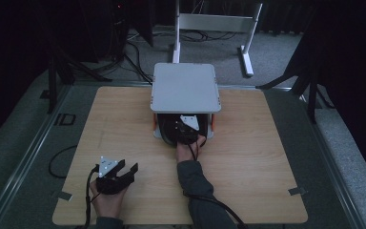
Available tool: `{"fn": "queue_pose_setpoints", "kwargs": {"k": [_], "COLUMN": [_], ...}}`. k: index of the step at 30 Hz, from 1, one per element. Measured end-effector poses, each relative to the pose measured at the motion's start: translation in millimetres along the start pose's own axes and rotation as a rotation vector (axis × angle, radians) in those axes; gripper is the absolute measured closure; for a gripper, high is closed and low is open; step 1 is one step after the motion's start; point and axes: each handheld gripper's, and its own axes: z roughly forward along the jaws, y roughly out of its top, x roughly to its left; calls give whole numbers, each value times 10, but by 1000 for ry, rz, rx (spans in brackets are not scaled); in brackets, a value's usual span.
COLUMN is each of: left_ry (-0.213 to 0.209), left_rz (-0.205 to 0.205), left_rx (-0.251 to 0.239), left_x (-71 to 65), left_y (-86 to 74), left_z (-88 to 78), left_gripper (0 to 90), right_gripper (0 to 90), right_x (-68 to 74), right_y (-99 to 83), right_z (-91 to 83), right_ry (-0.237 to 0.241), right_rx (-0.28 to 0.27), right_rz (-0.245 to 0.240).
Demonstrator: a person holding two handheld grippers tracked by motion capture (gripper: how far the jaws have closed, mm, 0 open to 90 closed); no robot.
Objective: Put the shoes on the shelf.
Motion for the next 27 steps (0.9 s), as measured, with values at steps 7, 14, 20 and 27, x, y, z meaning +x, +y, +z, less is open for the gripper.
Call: {"fn": "queue_pose_setpoints", "kwargs": {"k": [7,14,20,27], "left_ry": [1,7,18,24], "left_rz": [3,8,11,15], "left_rx": [3,12,21,31], "left_x": [-9,-10,-4,8], "left_y": [-6,-17,-24,-27], "left_z": [6,22,39,53], "left_gripper": [445,444,444,443], "right_gripper": [593,497,449,431], "right_x": [21,-127,-385,-800], "right_y": [-19,24,67,79], "right_z": [-88,-313,-539,-717], "right_ry": [10,45,96,128], "right_rx": [-17,-7,52,96], "right_rz": [-30,-10,-4,-29]}}
